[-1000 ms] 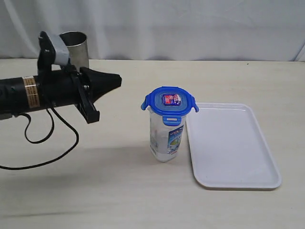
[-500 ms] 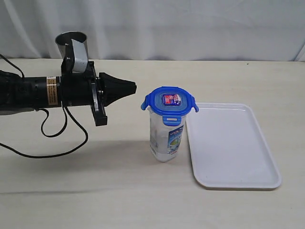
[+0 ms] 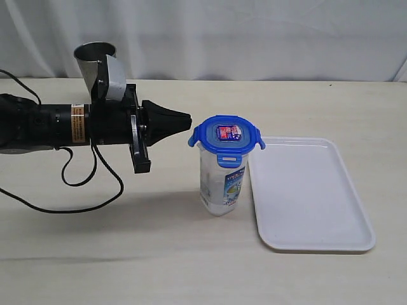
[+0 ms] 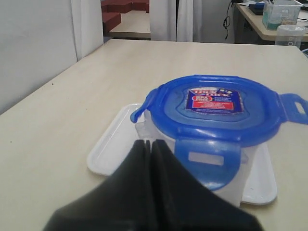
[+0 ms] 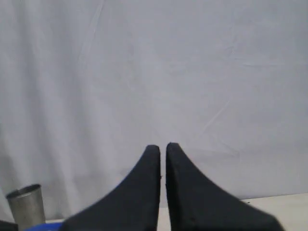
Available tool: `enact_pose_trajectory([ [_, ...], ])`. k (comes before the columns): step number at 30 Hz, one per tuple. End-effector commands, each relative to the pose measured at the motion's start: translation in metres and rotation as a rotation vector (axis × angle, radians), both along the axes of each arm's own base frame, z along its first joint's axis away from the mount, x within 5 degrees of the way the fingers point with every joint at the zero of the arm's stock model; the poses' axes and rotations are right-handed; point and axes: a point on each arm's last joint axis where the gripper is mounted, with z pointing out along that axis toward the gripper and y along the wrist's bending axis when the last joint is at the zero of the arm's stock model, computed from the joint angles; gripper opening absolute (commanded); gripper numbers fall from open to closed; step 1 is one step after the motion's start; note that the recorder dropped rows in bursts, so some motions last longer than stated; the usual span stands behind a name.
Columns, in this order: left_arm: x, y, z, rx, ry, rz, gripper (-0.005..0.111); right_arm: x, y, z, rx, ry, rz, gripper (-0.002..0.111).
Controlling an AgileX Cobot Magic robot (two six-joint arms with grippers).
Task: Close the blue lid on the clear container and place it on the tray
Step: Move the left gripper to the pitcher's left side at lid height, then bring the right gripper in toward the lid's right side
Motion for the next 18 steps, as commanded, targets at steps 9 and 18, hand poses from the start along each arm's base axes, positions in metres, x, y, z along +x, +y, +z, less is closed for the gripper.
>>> enact_pose_trajectory([
  [9,0.0,-0.003,0.001,-0.004,-0.005,-0.002,0.0,0.023,0.004,-0.001,0.072,0.089,0.036,0.004],
  [18,0.001,-0.002,0.0,0.013,-0.003,0.009,0.0,0.088,0.037,0.02,-0.082,0.362,0.31,0.004],
])
